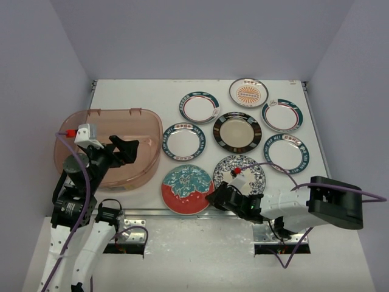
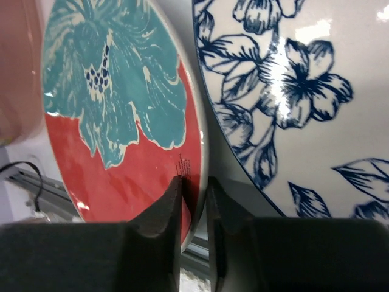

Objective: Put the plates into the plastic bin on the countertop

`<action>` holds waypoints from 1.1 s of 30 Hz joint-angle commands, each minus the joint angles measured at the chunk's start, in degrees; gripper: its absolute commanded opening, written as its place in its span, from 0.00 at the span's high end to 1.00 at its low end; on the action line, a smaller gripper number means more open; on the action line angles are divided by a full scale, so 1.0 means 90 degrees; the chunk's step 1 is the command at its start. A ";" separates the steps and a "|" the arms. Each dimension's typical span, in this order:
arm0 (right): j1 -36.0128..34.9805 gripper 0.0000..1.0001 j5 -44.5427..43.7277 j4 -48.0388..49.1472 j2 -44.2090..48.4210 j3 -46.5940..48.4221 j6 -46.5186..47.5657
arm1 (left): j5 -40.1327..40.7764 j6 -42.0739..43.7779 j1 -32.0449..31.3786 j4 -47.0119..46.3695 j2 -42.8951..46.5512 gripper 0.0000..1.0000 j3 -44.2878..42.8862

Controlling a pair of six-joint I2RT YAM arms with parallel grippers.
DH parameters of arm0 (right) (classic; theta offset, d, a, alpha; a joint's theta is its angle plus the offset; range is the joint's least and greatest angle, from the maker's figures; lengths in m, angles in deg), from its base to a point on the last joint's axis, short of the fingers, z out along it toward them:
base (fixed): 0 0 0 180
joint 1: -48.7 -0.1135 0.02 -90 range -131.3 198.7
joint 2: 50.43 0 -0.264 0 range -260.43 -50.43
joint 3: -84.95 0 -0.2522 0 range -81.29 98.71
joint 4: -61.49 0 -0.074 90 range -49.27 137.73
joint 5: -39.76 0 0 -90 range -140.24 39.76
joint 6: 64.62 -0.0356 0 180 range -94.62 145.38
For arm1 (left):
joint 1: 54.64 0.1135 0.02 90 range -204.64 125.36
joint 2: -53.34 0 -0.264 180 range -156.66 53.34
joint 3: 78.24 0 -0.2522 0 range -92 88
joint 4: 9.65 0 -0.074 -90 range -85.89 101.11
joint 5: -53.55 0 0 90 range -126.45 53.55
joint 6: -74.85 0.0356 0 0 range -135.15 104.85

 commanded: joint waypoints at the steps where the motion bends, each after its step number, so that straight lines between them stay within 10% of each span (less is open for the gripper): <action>1: -0.0062 0.92 -0.0210 0.0308 -0.0489 0.0150 -0.0256 | 0.0122 -0.0086 -0.0062 -0.0263 0.0105 0.00 0.0026; 17: 0.0124 1.00 0.0005 0.1177 0.2018 -0.0230 0.1614 | -0.0390 -0.0004 -0.0101 -0.0263 -0.0001 0.00 -0.0095; 33: 0.3531 1.00 0.3227 -0.0209 0.4066 0.0363 0.1749 | -0.3300 -0.0130 -0.0101 -0.0507 -0.1427 0.00 -0.0496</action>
